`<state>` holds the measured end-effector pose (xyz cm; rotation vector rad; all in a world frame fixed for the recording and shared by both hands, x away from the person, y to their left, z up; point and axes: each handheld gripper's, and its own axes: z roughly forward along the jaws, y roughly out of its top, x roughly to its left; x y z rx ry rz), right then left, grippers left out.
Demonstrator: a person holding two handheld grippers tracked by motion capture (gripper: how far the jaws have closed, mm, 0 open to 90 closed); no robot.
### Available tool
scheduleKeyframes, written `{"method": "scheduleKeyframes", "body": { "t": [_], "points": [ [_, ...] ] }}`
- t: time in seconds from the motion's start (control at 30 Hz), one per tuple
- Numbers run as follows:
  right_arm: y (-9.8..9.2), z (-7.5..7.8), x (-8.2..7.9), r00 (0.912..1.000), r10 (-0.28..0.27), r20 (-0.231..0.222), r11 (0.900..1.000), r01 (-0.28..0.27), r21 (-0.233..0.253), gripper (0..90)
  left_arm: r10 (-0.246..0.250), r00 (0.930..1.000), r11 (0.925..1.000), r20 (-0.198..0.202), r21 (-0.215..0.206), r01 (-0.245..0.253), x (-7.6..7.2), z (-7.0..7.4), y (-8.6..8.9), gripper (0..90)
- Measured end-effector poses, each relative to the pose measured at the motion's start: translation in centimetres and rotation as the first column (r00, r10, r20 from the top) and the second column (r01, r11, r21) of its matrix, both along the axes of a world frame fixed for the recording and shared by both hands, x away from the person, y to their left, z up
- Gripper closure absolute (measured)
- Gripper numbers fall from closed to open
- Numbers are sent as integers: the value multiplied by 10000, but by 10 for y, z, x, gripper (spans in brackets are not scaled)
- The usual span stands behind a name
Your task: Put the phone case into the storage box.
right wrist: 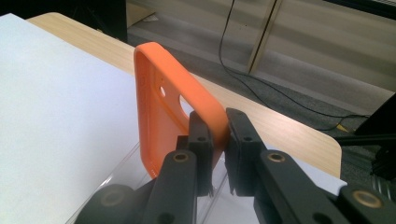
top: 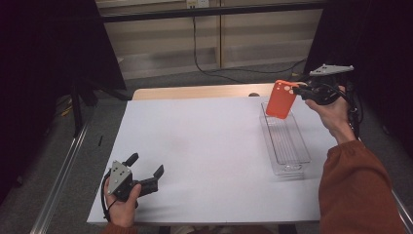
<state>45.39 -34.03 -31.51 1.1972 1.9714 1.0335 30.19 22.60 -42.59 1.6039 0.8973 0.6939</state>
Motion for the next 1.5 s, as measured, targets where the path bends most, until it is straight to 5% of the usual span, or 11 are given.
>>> {"method": "scheduleKeyframes", "body": {
  "t": [0.7, 1.5],
  "points": [
    [7, -25, 26, 9998, -104, -162, 9984, 95, -562, 816, -123, 9999, 9999, 24, 84, 123, 2, 0, -3, 26],
    [13, -37, 34, 9996, -101, -246, 9949, 76, -1004, 815, -121, 9999, 9999, 42, 69, 121, 2, 0, -3, 27]
  ]
}}
